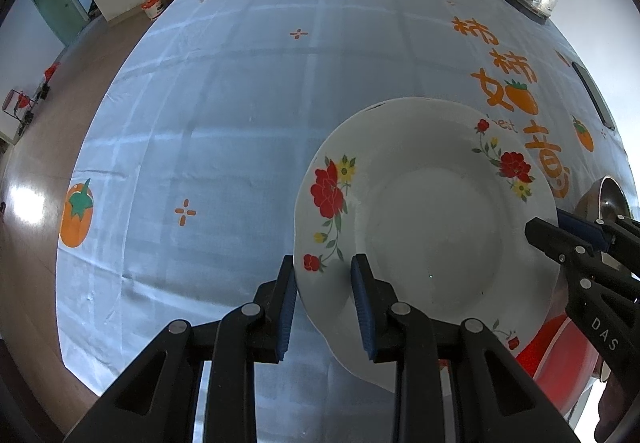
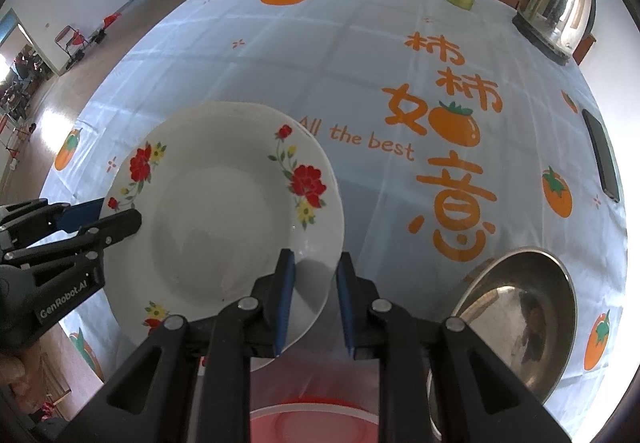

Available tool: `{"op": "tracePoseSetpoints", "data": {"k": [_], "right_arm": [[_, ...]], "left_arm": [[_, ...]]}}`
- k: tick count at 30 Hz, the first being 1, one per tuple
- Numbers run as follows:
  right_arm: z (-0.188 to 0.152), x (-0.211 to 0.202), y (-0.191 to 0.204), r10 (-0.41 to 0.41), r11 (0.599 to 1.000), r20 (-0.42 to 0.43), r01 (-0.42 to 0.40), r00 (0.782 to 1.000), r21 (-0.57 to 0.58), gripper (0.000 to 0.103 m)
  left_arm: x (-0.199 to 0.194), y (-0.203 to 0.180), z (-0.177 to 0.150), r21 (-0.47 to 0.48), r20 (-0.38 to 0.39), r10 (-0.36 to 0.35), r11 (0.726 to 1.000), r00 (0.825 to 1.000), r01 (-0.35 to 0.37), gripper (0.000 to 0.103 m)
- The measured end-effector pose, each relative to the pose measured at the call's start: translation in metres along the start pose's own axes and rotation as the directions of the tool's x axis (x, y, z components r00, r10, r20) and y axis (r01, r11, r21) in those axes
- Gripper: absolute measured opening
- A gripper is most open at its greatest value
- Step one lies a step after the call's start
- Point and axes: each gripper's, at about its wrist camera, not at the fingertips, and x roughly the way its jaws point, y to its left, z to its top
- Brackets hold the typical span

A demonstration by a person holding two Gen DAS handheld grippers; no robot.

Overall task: Organize plates and bowls
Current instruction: 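Open both grippers to release the red-flower plate on the stack, then move both grippers to the rim of the pink plastic bowl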

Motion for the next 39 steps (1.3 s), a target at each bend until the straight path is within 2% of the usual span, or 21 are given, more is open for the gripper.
{"op": "tracePoseSetpoints", "data": {"k": [24,27,30,31,32,39], "right_arm": [[0.001,0.006,0.000,-0.005,1.000,0.007,0.005,1.000,0.002,0.022],[0.000,0.004,0.001,-0.003,1.000,0.011,0.003,1.000,0.002,0.022],[0.000,-0.001,0.000,-0.011,1.000,0.033,0.011,0.999,0.005,0.031],[0.000,-0.005,-0.001,-0.008,1.000,0.050,0.008,0.999,0.009,0.041],[0.000,-0.010,-0.001,-0.009,1.000,0.068,0.008,0.998,0.012,0.046],[-0.007,-0.037,-0.007,-0.012,1.000,0.105,0.010,0.994,0.017,0.051]], "left_arm": [[0.006,-0.001,0.001,0.010,0.015,0.000,1.000,1.000,0.000,0.031],[0.006,0.001,0.002,0.006,0.003,-0.013,1.000,1.000,0.013,0.035],[0.001,0.000,0.003,0.010,0.016,-0.011,1.000,1.000,0.010,0.043],[-0.002,-0.001,0.003,0.013,0.025,-0.008,1.000,1.000,0.008,0.050],[-0.004,-0.002,0.002,0.015,0.033,-0.003,1.000,0.999,0.003,0.053],[-0.023,0.000,-0.005,-0.002,0.052,-0.032,0.999,0.998,0.032,0.056]]}}
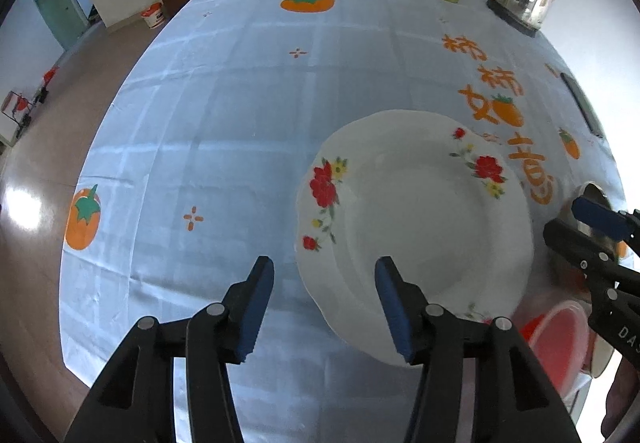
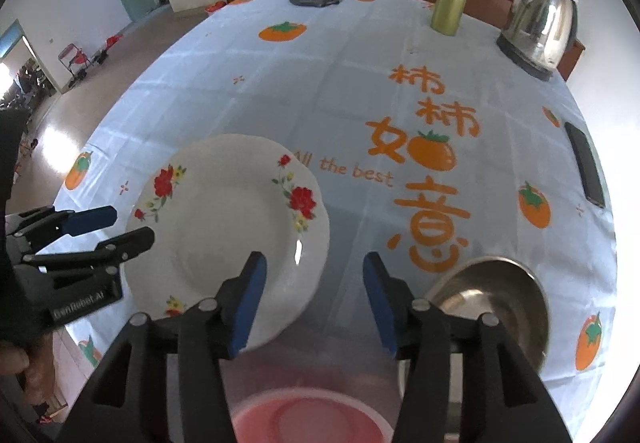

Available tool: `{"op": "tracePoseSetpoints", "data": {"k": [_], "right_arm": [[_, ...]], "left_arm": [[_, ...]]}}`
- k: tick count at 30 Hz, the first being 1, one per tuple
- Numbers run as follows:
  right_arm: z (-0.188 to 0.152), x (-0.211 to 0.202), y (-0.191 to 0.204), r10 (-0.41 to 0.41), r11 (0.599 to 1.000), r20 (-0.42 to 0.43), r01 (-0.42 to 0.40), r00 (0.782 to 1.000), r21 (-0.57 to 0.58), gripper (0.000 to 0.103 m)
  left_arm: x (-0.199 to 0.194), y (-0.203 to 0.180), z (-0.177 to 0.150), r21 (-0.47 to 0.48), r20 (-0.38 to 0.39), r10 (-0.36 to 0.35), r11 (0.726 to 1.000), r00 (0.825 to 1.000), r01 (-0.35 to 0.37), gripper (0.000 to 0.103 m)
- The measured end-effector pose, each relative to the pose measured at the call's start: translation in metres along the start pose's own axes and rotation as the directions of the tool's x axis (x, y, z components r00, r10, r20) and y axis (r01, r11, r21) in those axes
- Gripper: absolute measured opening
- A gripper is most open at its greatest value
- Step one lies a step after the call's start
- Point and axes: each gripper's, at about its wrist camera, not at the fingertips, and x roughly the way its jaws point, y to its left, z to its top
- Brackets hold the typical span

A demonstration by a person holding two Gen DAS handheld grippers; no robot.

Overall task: Organize plates and bowls
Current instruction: 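Move both grippers to the rim of the pink plastic bowl, then close both grippers on the pink plastic bowl rim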

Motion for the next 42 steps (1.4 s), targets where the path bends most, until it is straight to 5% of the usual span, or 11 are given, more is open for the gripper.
{"op": "tracePoseSetpoints", "data": {"k": [9,15,22,34,42], "right_arm": [[-0.039,-0.032,-0.027,-0.031,0.998,-0.030,0.033,0.999,0.055,0.051],[-0.081,-0.047,-0.041,-0.043,0.995,-0.077,0.049,0.996,0.083,0.047],[-0.113,-0.050,-0.054,-0.055,0.992,-0.132,0.069,0.990,0.104,0.035],[-0.120,-0.043,-0.043,-0.022,0.996,-0.127,0.032,0.992,0.079,0.024],[-0.123,-0.034,-0.038,-0.012,0.998,-0.152,0.021,0.988,0.055,0.015]], "left_arm": [[-0.025,-0.027,-0.023,0.074,-0.028,-0.094,0.993,0.995,0.095,0.055],[-0.032,-0.067,-0.049,0.193,-0.106,-0.188,0.959,0.977,0.205,0.055],[-0.031,-0.093,-0.056,0.253,-0.139,-0.210,0.937,0.968,0.239,0.055],[-0.027,-0.111,-0.068,0.296,-0.181,-0.217,0.918,0.959,0.264,0.055],[-0.019,-0.113,-0.074,0.286,-0.212,-0.214,0.919,0.953,0.270,0.033]]}}
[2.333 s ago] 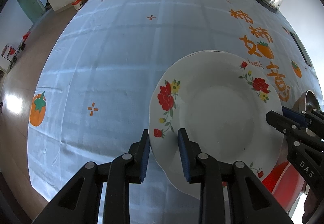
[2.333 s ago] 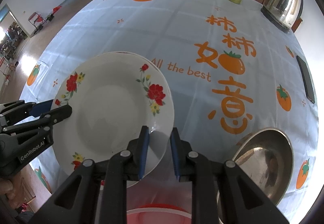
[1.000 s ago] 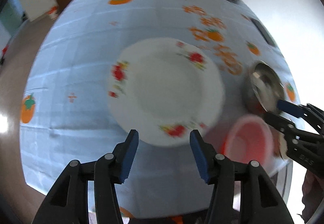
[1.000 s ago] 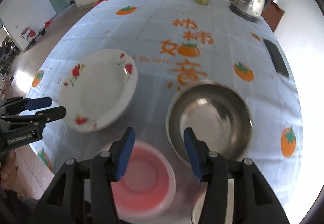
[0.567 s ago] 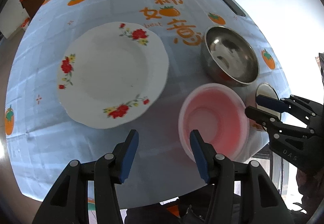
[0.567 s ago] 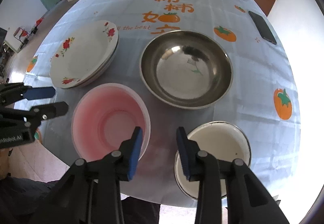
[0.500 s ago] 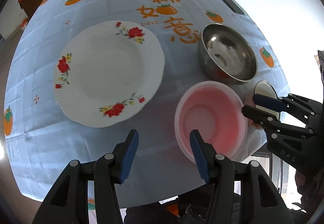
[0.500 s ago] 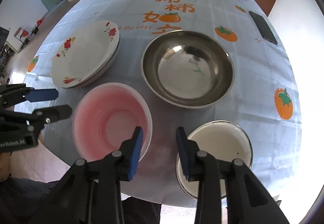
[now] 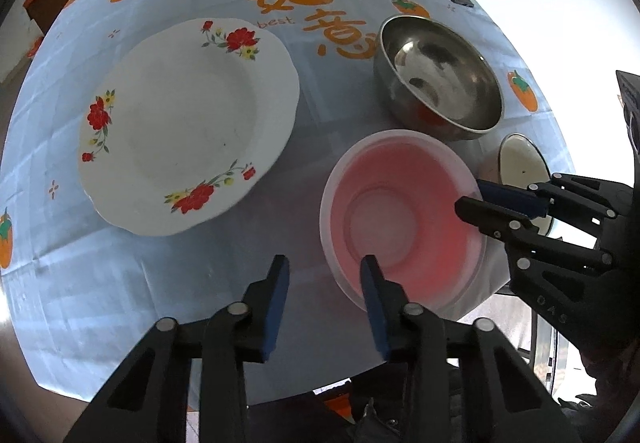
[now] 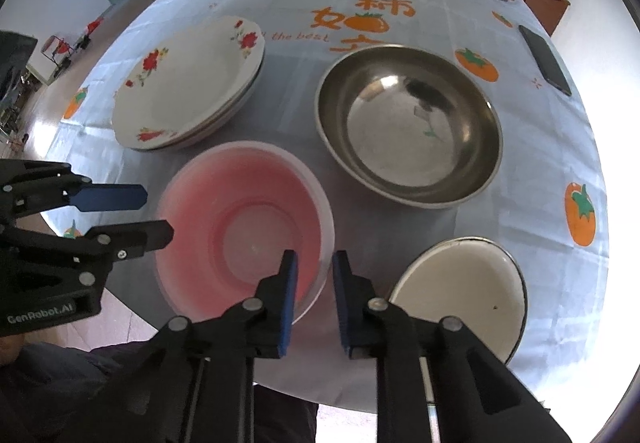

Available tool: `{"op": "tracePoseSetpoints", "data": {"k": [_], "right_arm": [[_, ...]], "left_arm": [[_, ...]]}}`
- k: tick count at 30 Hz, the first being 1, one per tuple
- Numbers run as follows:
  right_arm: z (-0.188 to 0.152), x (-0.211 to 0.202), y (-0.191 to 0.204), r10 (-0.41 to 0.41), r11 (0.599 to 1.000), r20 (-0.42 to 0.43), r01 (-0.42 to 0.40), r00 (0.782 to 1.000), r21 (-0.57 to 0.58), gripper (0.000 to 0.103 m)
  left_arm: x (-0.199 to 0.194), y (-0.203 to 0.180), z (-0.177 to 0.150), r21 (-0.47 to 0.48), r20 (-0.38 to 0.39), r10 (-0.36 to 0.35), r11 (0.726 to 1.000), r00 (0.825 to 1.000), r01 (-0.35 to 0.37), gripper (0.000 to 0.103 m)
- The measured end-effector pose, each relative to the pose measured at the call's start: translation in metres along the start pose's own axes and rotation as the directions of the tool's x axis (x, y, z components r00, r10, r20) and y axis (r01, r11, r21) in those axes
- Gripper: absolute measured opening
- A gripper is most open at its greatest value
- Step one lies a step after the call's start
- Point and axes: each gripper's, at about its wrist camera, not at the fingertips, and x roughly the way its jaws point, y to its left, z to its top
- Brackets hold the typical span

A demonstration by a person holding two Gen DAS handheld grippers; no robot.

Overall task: Organize plates and bowls
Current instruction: 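Close both grippers on the pink plastic bowl rim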

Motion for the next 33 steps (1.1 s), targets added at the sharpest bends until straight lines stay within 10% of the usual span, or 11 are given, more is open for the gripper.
{"op": "tracePoseSetpoints", "data": {"k": [6,33], "right_arm": [[-0.002,0.002,-0.001,0.016,1.000,0.002,-0.016,1.000,0.002,0.011],[0.014,-0.035,0.000,0.050,0.998,0.094,-0.052,0.994,0.025,0.010]], "left_arm": [[0.004,-0.001,0.000,0.009,-0.013,-0.003,1.000,1.000,0.003,0.014],[-0.036,-0.004,0.016,0.040,0.096,0.035,0.998,0.995,-0.039,0.012]]}}
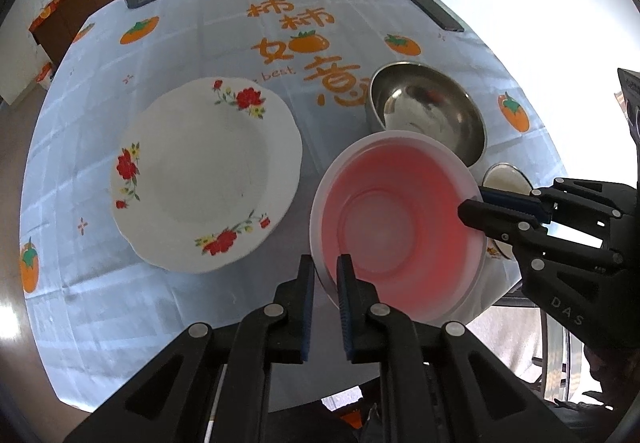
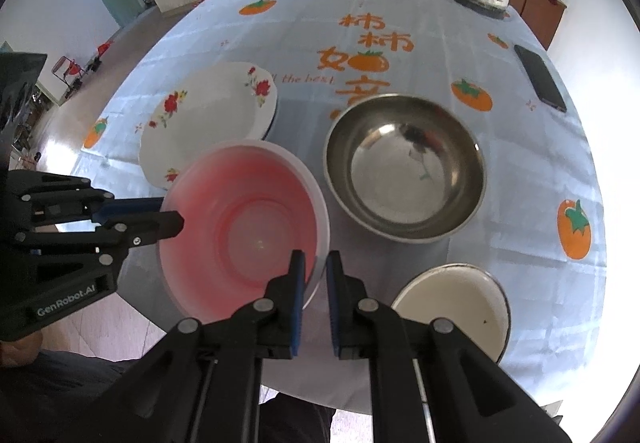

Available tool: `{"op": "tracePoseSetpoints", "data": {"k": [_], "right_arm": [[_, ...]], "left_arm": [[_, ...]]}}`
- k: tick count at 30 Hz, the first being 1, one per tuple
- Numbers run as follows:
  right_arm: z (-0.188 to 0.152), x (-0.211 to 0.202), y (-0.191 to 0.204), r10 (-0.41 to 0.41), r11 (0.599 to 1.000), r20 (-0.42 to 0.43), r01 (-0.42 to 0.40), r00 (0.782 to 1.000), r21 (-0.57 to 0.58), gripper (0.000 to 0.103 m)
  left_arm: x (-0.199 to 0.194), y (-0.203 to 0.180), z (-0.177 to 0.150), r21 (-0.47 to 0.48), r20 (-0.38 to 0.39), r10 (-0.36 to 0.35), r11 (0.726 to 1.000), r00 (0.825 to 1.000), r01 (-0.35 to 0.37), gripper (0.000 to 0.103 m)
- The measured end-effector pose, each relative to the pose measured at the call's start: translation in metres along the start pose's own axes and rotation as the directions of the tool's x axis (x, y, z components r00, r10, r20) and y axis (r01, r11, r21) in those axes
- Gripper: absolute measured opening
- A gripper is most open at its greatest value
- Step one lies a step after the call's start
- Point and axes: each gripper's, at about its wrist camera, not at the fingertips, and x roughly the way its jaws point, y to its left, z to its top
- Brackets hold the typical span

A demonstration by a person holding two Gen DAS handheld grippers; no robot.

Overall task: Organize plates and bowls
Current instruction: 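Close both grippers on the pink plastic bowl rim, then lift the pink bowl with both grippers and carry it over the steel bowl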

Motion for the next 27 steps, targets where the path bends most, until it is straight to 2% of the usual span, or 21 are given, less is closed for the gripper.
{"op": "tracePoseSetpoints", "data": {"k": [27], "right_arm": [[0.021,-0.022,-0.026,-0.026,0.999,0.065,0.023,0.998,0.048,0.011]], "left_arm": [[-0.017,-0.017,0.044,0.040,0.056,-0.013,0.999,0.998,0.011,0.012]]}}
